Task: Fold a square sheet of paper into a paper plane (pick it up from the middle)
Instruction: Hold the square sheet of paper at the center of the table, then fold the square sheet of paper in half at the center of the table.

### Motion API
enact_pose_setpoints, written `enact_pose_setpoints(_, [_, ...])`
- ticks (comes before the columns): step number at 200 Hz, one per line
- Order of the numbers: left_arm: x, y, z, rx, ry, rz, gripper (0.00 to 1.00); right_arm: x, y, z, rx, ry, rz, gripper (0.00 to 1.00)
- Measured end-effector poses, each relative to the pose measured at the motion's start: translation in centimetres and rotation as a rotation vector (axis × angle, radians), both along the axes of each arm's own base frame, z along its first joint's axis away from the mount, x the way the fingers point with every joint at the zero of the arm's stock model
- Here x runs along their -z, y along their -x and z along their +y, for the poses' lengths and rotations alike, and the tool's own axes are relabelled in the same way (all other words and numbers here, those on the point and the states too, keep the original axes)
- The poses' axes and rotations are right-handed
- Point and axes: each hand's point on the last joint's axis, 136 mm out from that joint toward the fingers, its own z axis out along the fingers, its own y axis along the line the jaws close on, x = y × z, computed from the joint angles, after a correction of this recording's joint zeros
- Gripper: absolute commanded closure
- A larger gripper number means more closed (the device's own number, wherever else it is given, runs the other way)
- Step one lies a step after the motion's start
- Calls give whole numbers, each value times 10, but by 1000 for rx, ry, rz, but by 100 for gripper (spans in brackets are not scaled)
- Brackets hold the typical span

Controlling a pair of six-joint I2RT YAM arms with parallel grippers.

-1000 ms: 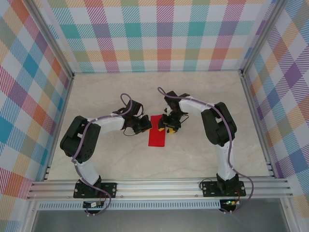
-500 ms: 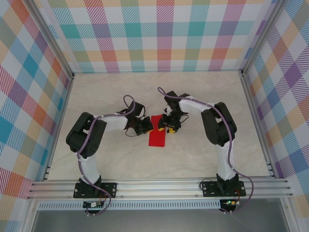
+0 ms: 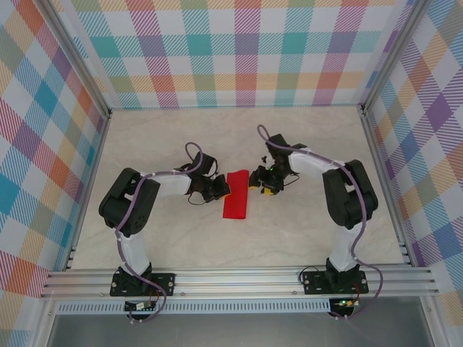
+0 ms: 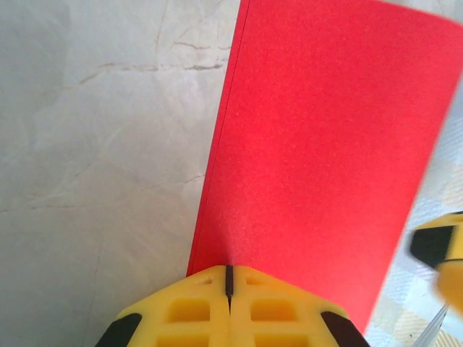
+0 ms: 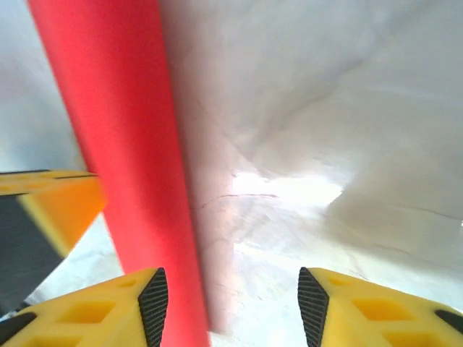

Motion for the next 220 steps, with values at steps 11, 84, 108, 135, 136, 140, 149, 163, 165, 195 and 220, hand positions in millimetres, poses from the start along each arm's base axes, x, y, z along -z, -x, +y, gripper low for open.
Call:
enact_pose_setpoints(11, [0, 0, 0, 0, 0, -1, 100, -11, -5, -3, 37, -54, -30, 70])
enact_pose_setpoints(84, [0, 0, 0, 8, -2, -7, 100, -32, 4, 35, 18, -318, -64, 86])
enact_pose_setpoints(108, [0, 0, 0, 9, -2, -8, 100, -35, 3, 43, 0, -355, -73, 86])
enact_pose_setpoints(135, [0, 0, 0, 12, -3, -9, 100, -28, 6, 49, -18, -363, -54, 86])
enact_pose_setpoints(136, [0, 0, 0, 12, -3, -10, 100, -28, 7, 49, -18, -362, -53, 85])
enact_pose_setpoints(140, [0, 0, 0, 14, -4, -11, 100, -26, 7, 50, -20, -360, -48, 85])
enact_pose_setpoints(149, [0, 0, 0, 15, -4, -12, 100, -21, 10, 52, -26, -354, -36, 85])
enact_pose_setpoints(163, [0, 0, 0, 17, -4, -13, 100, -14, 14, 54, -35, -347, -21, 85])
enact_pose_setpoints(165, [0, 0, 0, 17, -4, -13, 100, -13, 14, 55, -36, -346, -18, 85])
enact_pose_setpoints(195, [0, 0, 0, 17, -4, -13, 100, -1, 20, 56, -45, -326, 11, 85])
enact_pose_setpoints(220, [0, 0, 0, 18, -5, -14, 100, 2, 22, 57, -53, -318, 15, 85])
